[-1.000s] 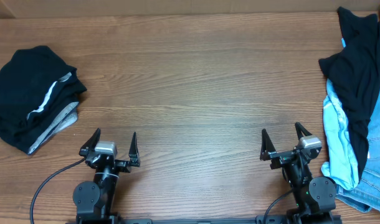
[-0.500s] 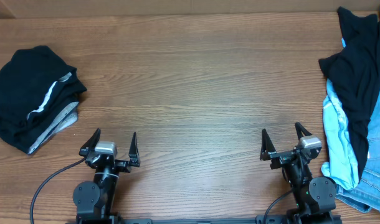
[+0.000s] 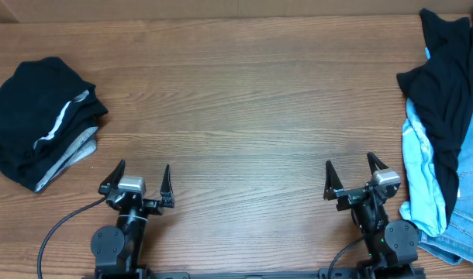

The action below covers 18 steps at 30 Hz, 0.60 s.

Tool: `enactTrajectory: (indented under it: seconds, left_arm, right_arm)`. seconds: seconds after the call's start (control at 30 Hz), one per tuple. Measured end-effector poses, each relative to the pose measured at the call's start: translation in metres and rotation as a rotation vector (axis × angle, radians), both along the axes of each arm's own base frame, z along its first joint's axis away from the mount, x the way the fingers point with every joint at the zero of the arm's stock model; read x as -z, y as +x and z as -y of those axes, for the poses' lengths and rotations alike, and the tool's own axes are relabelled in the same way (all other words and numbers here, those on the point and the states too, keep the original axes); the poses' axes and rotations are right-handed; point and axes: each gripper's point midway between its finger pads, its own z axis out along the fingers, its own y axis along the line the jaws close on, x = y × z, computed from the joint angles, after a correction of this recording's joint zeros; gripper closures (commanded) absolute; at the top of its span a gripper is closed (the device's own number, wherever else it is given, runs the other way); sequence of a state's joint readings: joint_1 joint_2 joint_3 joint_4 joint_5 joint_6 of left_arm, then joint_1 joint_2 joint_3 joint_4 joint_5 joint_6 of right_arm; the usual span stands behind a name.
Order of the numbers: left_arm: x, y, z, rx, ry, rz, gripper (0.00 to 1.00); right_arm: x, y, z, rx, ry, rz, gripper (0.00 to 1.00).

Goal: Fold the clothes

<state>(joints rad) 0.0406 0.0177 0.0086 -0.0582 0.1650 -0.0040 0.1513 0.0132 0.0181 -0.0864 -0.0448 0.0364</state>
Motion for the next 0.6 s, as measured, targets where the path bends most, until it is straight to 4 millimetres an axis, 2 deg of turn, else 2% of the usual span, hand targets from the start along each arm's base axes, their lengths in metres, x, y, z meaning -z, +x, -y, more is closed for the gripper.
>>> enactTrajectory:
  seconds: [0.17, 0.27, 0.33, 0.4, 0.5, 0.6]
  left_arm:
    - [0.000, 0.000, 0.000, 0.000, 0.000, 0.000, 0.00]
    - [-0.008, 0.000, 0.000, 0.000, 0.001, 0.034, 0.00]
    - [-0.008, 0.000, 0.000, 0.000, 0.001, 0.032, 0.00]
    - [-0.010, 0.000, 0.000, -0.001, 0.001, 0.040, 0.00]
    - [-0.012, 0.000, 0.000, -0.006, -0.097, 0.038, 0.00]
    - [0.003, -0.003, -0.001, -0.025, -0.206, -0.073, 0.00]
  right_arm:
    - [0.001, 0.000, 0.001, 0.008, -0.001, -0.005, 0.00]
    - [0.013, 0.001, 0.013, 0.075, 0.018, -0.066, 0.00]
    - [0.010, -0.002, 0.018, 0.106, 0.029, -0.095, 0.00]
    - [-0.001, -0.006, 0.025, 0.147, 0.045, -0.117, 0.00]
    - [-0.031, -0.012, 0.035, 0.201, 0.062, -0.152, 0.00]
    - [-0.057, -0.005, 0.037, 0.224, 0.055, -0.226, 0.00]
